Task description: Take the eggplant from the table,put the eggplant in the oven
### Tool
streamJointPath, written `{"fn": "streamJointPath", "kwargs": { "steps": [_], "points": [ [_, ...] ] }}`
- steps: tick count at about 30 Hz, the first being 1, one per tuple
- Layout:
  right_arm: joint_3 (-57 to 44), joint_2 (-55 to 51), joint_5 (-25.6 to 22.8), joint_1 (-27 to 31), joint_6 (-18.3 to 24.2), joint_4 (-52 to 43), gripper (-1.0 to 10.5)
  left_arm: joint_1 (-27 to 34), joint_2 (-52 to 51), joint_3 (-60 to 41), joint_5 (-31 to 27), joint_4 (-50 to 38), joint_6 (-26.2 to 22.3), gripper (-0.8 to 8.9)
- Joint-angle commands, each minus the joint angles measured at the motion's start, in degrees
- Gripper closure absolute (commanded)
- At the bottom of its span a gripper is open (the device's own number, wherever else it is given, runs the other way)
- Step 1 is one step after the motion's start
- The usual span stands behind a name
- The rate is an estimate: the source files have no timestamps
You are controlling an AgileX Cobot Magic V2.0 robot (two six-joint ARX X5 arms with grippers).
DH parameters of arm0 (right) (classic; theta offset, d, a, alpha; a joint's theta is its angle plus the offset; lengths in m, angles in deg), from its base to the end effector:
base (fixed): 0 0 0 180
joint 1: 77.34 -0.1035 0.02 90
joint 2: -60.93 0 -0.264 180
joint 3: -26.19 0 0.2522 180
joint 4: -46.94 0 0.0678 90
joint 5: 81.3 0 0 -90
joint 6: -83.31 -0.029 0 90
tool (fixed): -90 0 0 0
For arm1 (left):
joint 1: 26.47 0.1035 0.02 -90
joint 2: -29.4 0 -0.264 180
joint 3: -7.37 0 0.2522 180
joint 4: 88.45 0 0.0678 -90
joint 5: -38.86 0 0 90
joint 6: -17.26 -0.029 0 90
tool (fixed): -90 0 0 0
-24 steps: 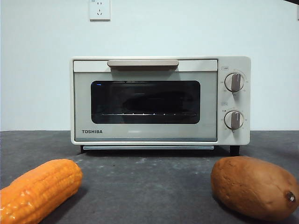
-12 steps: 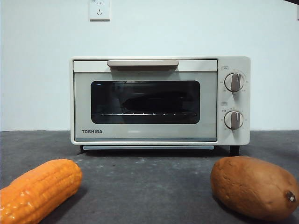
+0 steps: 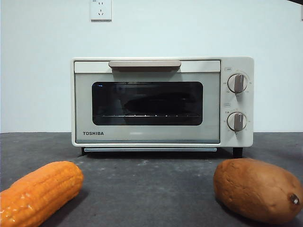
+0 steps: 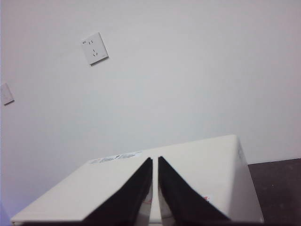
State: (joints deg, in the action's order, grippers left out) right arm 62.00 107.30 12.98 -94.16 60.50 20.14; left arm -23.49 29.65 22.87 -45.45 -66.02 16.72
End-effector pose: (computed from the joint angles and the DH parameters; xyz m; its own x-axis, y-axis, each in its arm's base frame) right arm 0.1704 0.0538 0.2754 0.8949 0.3485 0.2789 -0.4330 0.8294 0.3530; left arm 0.0952 0.0021 0.1589 0.9911 -0.0477 -0.1244 0.0477 0.9989 -0.0030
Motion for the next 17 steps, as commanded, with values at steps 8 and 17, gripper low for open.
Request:
{"fn": "streamJointPath", "kwargs": {
  "steps": [8, 17],
  "points": [
    [0.22, -13.38, -8.37, 0.7, 19.87, 22.32, 9.4, 0.11, -0.07, -1.49, -0.15, -0.79, -0.46, 8.08],
    [-3.98, -29.57, -0.57, 11.06, 23.74, 42.01, 9.4, 0.11, -0.07, -1.49, -0.15, -0.79, -0.46, 8.08]
  ]
}}
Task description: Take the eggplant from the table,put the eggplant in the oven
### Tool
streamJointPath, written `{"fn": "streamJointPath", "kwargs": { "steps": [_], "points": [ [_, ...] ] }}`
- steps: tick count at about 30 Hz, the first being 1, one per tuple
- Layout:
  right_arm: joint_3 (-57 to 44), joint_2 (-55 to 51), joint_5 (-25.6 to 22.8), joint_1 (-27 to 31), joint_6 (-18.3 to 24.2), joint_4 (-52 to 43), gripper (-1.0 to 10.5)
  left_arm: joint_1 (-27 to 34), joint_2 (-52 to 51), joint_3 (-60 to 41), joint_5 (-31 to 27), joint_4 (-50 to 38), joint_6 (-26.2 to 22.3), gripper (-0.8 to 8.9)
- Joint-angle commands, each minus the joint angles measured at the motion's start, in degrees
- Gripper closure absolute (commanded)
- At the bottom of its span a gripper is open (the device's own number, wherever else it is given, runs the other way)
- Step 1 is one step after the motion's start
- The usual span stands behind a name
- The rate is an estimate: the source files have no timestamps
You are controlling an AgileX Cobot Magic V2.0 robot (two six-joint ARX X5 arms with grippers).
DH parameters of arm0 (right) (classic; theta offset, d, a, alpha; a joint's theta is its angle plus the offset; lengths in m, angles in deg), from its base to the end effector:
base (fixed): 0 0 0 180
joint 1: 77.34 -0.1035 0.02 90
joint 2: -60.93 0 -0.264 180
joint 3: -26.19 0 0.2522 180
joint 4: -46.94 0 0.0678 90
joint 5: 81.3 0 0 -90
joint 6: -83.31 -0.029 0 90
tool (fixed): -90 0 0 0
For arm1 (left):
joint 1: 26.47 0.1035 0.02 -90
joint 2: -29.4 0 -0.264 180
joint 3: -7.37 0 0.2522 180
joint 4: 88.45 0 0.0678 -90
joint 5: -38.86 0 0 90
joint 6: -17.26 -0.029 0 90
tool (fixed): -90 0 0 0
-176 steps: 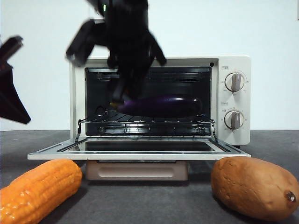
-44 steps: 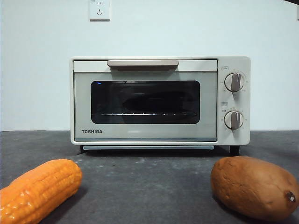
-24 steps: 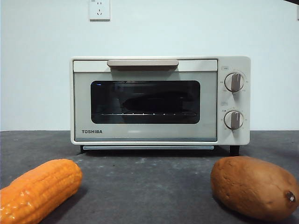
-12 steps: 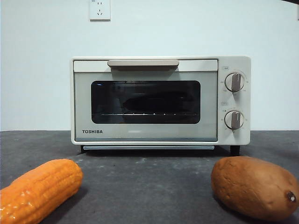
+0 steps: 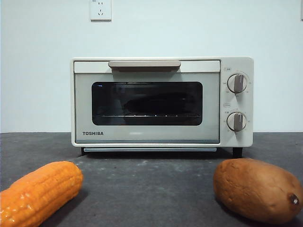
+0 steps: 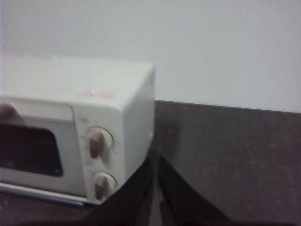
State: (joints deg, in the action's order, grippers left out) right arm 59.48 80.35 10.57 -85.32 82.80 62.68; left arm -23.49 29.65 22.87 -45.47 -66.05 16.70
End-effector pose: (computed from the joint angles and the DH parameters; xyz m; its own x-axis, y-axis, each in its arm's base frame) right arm 0.1114 0.0166 0.2486 0.9847 0.1710 -0.0326 -0.1708 0.9853 0.0100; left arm 0.0952 0.0021 0.1590 0.9912 -0.0473 -0.1239 0.0474 0.9989 -0.0026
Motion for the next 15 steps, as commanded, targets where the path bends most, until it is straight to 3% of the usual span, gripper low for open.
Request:
{"fn": "streamJointPath", "kwargs": {
  "steps": [1, 7, 13, 15],
  "points": [
    [-2.78, -4.37, 2.91, 3.82, 1.44, -0.66, 9.4, 0.11, -0.07, -1.49, -0.13, -0.79, -0.44, 8.08],
    [-10.95, -13.11, 7.3, 9.7, 1.18, -0.63, 9.4, 0.11, -0.07, -1.49, -0.13, -0.76, -0.44, 8.08],
    [-18.8, -18.12, 7.26, 10.16, 1.16, -0.63, 9.4, 0.11, -0.07, -1.49, -0.13, -0.76, -0.44, 8.08],
    [-18.93, -18.73, 7.21, 10.1, 1.03, 3.39, 9.4, 0.11, -0.07, -1.49, -0.13, -0.76, -0.44, 8.08]
  ]
}}
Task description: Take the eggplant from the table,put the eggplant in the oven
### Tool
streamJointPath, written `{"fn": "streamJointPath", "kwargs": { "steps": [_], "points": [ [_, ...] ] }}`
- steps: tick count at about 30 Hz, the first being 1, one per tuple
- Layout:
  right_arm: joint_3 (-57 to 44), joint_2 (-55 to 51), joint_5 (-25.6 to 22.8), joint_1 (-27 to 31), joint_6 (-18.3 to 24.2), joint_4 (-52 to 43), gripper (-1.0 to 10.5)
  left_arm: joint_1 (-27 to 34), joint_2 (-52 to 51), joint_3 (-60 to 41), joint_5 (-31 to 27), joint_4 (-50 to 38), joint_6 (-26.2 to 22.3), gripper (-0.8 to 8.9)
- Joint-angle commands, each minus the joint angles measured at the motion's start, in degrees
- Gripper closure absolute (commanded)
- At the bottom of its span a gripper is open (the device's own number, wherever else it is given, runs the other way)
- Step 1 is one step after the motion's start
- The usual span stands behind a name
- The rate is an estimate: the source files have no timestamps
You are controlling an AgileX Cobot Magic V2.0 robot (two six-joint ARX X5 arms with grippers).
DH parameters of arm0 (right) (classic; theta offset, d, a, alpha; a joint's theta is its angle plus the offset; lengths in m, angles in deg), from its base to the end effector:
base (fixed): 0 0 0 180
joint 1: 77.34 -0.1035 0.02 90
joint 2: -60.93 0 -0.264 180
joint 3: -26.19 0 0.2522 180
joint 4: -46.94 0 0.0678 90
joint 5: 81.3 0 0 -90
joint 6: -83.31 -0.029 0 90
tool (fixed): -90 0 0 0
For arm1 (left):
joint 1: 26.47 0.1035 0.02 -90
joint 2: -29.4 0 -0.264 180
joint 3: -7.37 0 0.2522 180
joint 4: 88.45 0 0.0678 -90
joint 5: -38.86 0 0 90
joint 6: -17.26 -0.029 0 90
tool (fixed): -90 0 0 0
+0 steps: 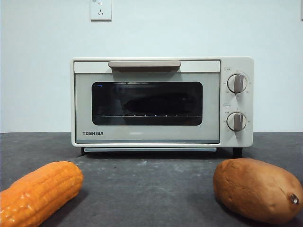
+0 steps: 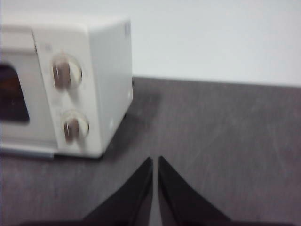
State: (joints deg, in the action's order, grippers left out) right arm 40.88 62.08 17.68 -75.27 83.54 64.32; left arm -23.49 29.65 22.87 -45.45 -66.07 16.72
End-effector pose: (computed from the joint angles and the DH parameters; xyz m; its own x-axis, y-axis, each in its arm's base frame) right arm 0.0976 0.0010 0.1614 0.9905 0.1204 -0.0661 -0.1202 0.9927 0.0064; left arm 0.0953 0.0021 0.1590 0.9912 -0.0477 -0.1235 0.0477 0.9989 -0.0030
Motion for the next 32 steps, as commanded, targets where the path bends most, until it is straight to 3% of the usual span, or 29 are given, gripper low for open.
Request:
{"fn": "streamJointPath", "kwargs": {
  "steps": [1, 32],
  "points": [
    [-0.33, -0.59, 0.26, -0.07, -0.28, 3.78, 9.4, 0.11, -0.07, -1.49, -0.15, -0.79, -0.48, 8.08],
    [-0.2, -0.59, -0.02, -0.11, -1.25, 5.01, 9.4, 0.11, -0.07, -1.49, -0.15, -0.83, -0.46, 8.08]
  ]
}}
